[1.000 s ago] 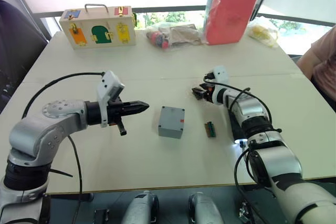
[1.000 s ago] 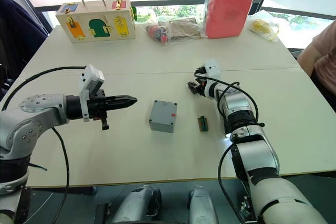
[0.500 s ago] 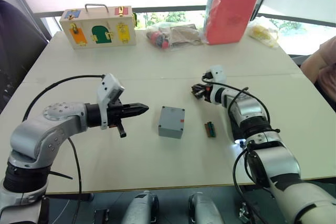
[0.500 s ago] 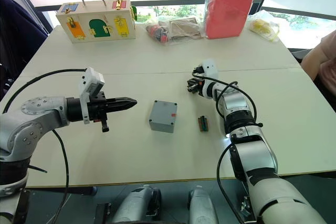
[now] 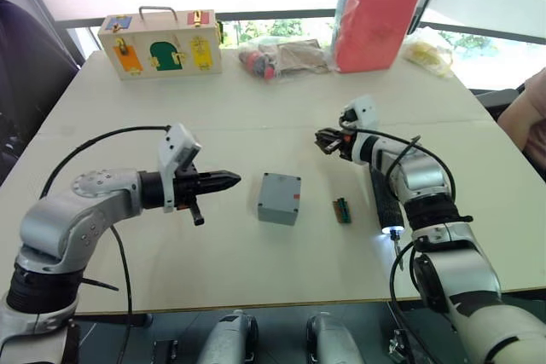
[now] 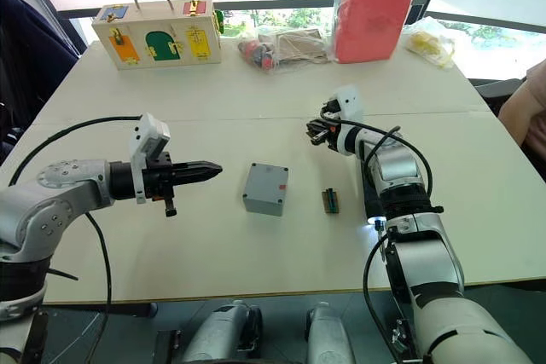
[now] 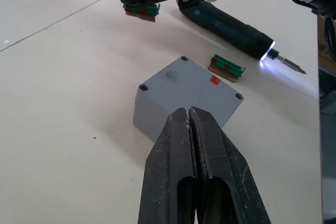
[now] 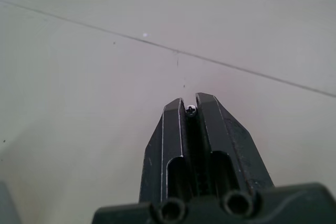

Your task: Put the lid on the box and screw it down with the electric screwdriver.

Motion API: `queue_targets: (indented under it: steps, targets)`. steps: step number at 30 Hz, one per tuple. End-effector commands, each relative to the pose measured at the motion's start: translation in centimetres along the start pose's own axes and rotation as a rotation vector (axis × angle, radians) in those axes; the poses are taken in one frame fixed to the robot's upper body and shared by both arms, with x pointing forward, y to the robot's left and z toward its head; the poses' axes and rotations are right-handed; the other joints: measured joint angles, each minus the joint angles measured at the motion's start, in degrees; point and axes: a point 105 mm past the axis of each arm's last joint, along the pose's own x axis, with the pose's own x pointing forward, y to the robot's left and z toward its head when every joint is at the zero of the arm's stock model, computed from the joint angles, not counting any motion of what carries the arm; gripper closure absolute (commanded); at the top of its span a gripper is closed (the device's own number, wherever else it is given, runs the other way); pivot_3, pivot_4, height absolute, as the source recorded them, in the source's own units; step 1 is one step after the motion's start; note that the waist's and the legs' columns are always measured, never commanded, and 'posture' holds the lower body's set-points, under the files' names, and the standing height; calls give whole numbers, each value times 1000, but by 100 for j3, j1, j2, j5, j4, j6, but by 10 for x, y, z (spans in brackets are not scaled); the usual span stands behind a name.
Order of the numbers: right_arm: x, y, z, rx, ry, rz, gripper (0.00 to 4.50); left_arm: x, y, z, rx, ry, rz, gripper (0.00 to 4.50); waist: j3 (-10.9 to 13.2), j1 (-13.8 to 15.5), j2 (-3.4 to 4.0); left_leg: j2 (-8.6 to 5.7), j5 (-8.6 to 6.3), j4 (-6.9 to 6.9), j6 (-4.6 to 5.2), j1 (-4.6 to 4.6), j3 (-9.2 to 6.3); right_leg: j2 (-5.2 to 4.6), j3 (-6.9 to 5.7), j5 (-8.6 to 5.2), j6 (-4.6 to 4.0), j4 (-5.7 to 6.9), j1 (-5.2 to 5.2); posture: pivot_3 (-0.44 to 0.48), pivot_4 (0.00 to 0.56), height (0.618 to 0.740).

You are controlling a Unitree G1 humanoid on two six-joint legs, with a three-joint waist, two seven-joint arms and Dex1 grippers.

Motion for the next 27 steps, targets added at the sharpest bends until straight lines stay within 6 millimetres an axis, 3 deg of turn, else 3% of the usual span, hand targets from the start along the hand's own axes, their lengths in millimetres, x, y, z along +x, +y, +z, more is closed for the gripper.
queue_targets:
  steps: [1, 9, 11, 12, 15, 27]
  targets:
    - [1, 8, 2, -21, -16, 27, 4487, 0, -2, 8, 44, -18, -9, 4500, 0, 0, 0, 0, 0, 0, 0, 0, 0, 0, 0, 0, 0, 0, 0, 0, 150, 740]
    - [2, 11, -11, -36, 15, 32, 4487, 0, -3, 6, 45, -12, -6, 4500, 0, -2, 0, 0, 0, 0, 0, 1, 0, 0, 0, 0, 0, 1, 0, 0, 150, 740]
    - [2, 10, -12, -38, 17, 29, 3756, 0, -4, 5, 46, -10, -5, 4500, 0, -3, 0, 0, 0, 0, 0, 1, 0, 0, 0, 0, 0, 1, 0, 0, 150, 740]
    - [2, 10, -12, -38, 18, 29, 3633, 0, -4, 5, 47, -9, -5, 4500, 0, -2, 0, 0, 0, 0, 0, 1, 0, 0, 0, 0, 0, 1, 0, 0, 150, 740]
    - [0, 8, -8, -44, 12, 25, 2398, 0, -3, 6, 48, -9, -4, 4500, 0, -1, 0, 0, 0, 0, 0, 1, 0, 0, 0, 0, 0, 1, 0, 0, 150, 740]
    - [-5, 11, 2, -47, -15, 30, 2398, 2, -2, 6, 51, -12, -9, 4500, 0, 2, 0, 0, 0, 0, 0, 1, 0, 0, 0, 0, 0, 1, 0, 0, 150, 740]
